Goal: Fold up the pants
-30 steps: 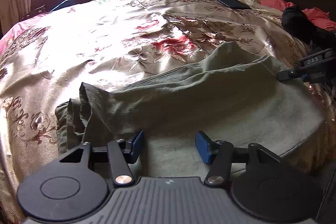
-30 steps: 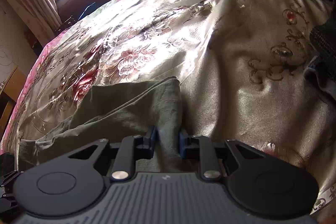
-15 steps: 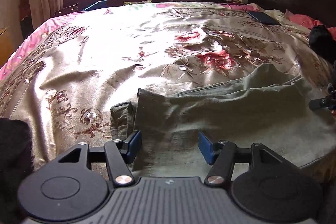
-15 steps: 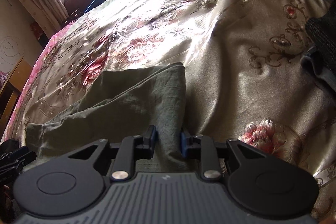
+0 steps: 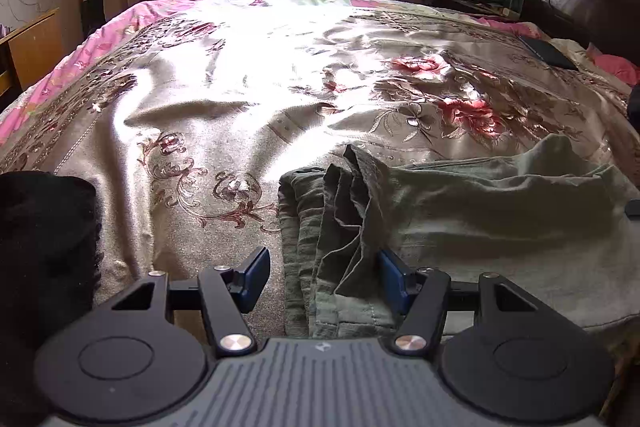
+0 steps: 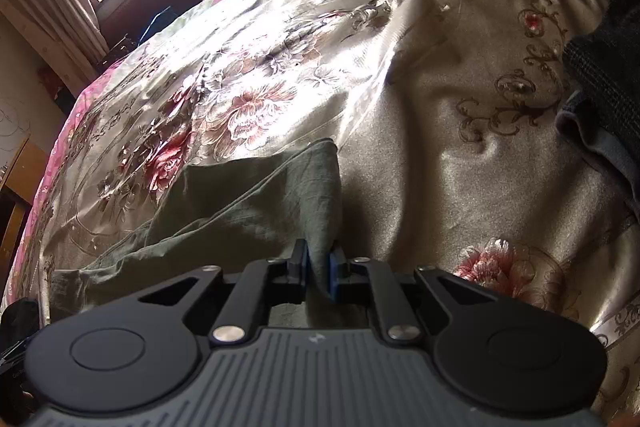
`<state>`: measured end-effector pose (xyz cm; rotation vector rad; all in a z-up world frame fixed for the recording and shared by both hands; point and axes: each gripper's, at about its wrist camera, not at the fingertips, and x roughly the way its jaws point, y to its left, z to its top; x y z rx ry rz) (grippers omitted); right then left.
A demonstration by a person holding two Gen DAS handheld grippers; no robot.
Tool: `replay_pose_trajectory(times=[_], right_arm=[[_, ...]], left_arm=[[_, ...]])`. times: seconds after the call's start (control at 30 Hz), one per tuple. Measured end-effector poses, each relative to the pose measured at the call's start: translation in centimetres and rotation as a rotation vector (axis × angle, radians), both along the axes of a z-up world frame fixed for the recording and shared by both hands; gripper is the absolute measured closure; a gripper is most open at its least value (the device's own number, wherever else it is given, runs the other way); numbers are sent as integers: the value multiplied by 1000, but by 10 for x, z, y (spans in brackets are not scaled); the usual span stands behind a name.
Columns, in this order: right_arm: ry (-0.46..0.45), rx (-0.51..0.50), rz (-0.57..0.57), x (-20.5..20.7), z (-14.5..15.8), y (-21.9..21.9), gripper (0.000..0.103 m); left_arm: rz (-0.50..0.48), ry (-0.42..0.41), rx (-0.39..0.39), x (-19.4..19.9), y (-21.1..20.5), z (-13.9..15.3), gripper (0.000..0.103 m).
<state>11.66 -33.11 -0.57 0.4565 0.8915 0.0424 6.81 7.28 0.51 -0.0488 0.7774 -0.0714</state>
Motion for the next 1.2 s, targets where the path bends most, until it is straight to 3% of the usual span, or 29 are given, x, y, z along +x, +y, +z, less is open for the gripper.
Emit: replay_pose_trajectory(times=[0.17,0.27,0.33,0.43,0.57,0.63,0.7,0.8,0.93,1.2], right_arm=[[52,-35,25,4,-7,9,81],[47,-35,3,2,-7,10,79],[15,-103,-32,-7,3,14,77],[-92,-276,62,-29,27,40,76],[-136,-332,187,-53,36,72,69],[-142,-320,231,-57,35,84,69],[-118,-316,184,-54,30,80,68],[-86,-270,80,-48,18,53,68],[-40,-200,-25,-48,5,15,65],[-53,72,-44,-31,-22,-15,58]], left_arm=[[-26,31,-48,-1,2,-1,31],[-40,54,-92,0,6,-1,31],[-34,34,-118,-5,13,4,32],[-46,38,-87,-8,16,6,31],[-62,2,-49,-14,8,11,32],[-76,-26,-3,-19,2,16,32],[-97,-11,35,-20,0,16,31],[-91,29,30,-20,3,12,31],[-128,-39,38,-30,-9,23,31],[-471,-66,47,-44,-93,19,31]])
